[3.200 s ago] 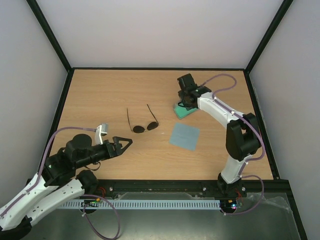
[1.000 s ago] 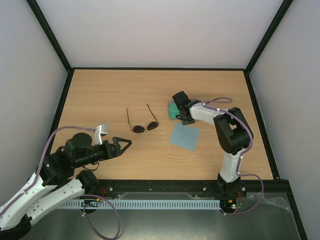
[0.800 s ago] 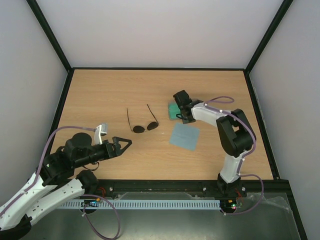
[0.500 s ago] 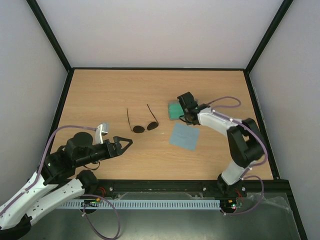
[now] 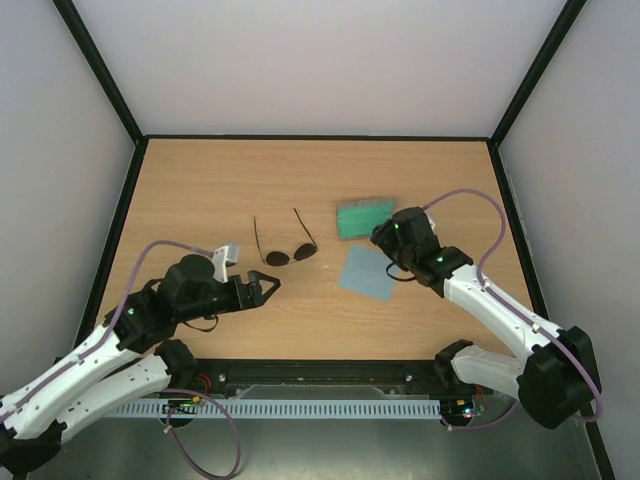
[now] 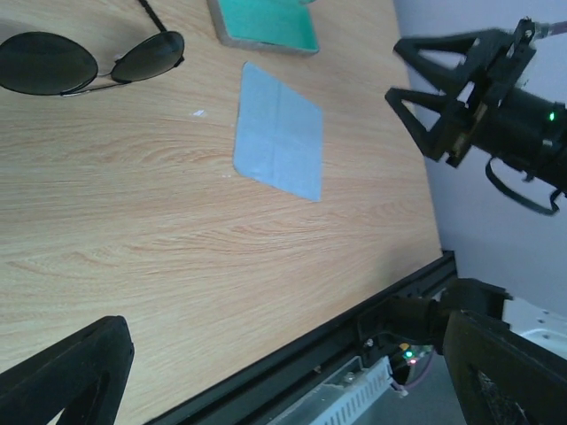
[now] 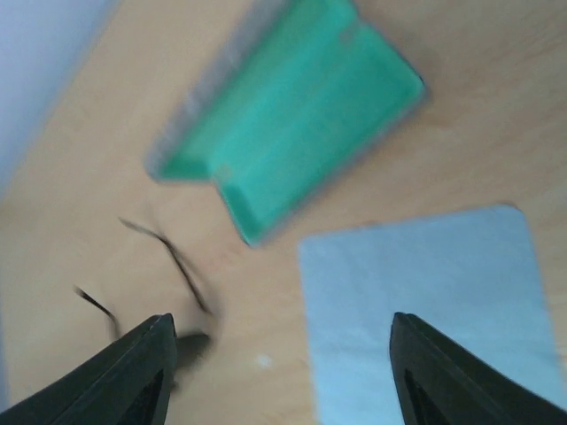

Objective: Organize the sunglasses
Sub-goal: Adjust the sunglasses case at the center of the board, then move the glasses cleaning cloth to the center of the board.

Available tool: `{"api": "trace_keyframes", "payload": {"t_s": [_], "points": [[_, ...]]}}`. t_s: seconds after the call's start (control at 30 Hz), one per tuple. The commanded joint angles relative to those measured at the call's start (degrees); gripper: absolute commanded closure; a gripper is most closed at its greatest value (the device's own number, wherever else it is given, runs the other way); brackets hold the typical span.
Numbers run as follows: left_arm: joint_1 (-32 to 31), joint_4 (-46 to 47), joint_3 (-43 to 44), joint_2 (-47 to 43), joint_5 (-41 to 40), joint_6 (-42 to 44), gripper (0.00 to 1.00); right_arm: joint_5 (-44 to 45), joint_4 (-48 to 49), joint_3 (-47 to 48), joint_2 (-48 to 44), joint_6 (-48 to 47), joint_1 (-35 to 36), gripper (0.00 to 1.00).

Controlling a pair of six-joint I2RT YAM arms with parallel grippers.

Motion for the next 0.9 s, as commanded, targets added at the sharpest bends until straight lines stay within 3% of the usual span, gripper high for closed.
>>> {"api": "trace_keyframes", "payload": {"t_s": [0.0,0.17,0.33,0.5,0.7,0.87], "points": [[0.4,5.1,-1.7,4.2,-0.8,2.8,0.01,-11.2,-11.1,-4.7,-0.4,-10.2,0.2,0.38],[0.3,11.3,-4.7,10.4,-0.6,3.7,0.01,-10.8,-14.0,-7.9,-1.5,-10.6,0.6,0.52],[0.3,16.1,-5.5,16.8,0.0,5.1,0.01,-4.7,-10.6,-10.0,0.7,-10.1,0.4,0.55],[0.3,16.6,-3.7,21.3,-0.6,7.5,0.01,-10.1,-5.1,-5.4,9.5,-13.9,-0.9,0.65],[1.4,15.6,-3.2,21.6,-0.5,8.5,0.01,-9.8,-5.6,2.6,17.2,-17.1,9.6,0.63],[3.1,13.1,-3.0,16.8,-1.2,7.3,0.01,-12.9,-1.5,2.1,21.9,-16.3,11.1,0.65]]}}
